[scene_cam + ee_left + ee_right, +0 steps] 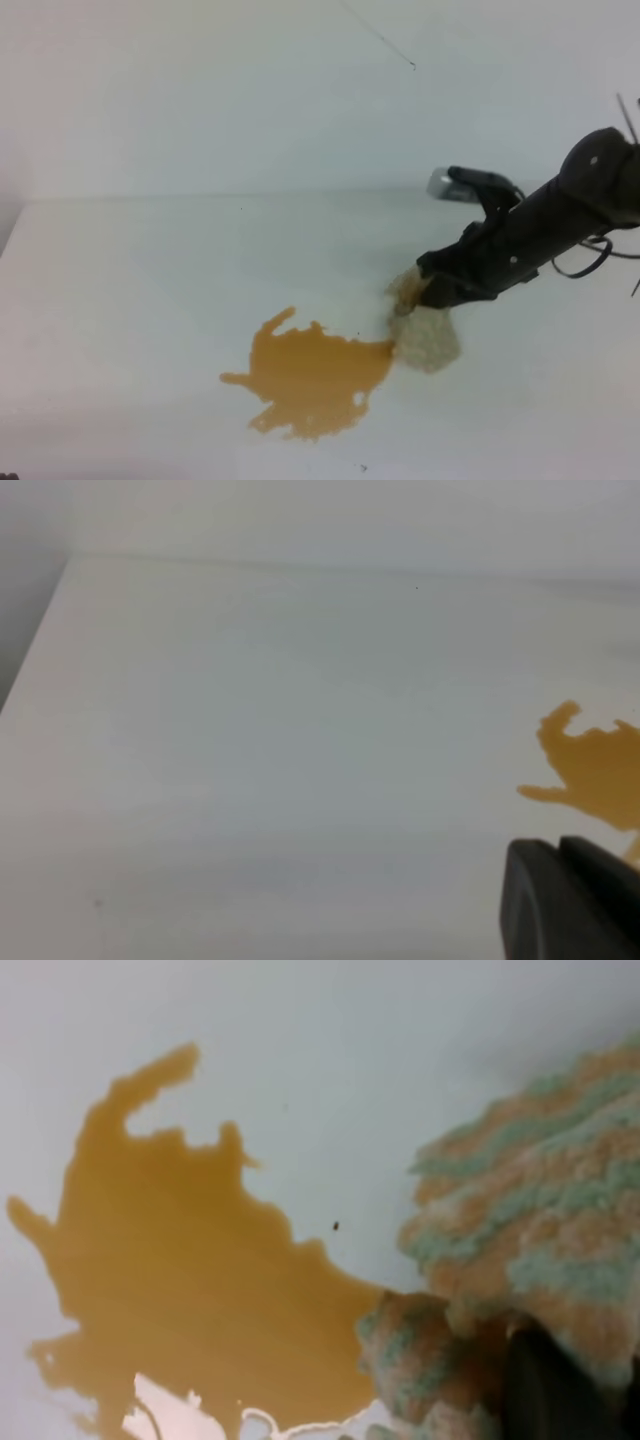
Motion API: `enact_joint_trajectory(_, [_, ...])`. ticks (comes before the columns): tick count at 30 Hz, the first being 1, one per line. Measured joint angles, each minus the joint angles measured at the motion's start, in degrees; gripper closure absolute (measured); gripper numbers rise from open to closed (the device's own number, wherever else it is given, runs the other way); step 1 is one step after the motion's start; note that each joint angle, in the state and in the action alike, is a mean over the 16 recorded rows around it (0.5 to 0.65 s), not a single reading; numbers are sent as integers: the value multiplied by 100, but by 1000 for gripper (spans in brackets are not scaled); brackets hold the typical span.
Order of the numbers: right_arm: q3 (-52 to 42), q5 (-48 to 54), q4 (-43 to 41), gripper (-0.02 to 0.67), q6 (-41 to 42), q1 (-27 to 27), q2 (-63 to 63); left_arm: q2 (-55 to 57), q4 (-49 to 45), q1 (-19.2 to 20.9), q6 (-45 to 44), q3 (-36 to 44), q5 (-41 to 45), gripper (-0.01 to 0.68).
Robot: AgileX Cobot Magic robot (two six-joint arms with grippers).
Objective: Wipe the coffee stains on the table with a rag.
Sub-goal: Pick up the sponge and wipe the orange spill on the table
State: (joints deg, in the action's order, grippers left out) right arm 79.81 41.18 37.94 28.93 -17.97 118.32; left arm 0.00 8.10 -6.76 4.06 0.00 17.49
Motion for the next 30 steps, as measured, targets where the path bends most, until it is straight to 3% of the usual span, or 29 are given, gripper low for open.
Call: enact_joint_trajectory(30, [195,-304,584,628,108,-921,719,0,0,0,0,0,0,675])
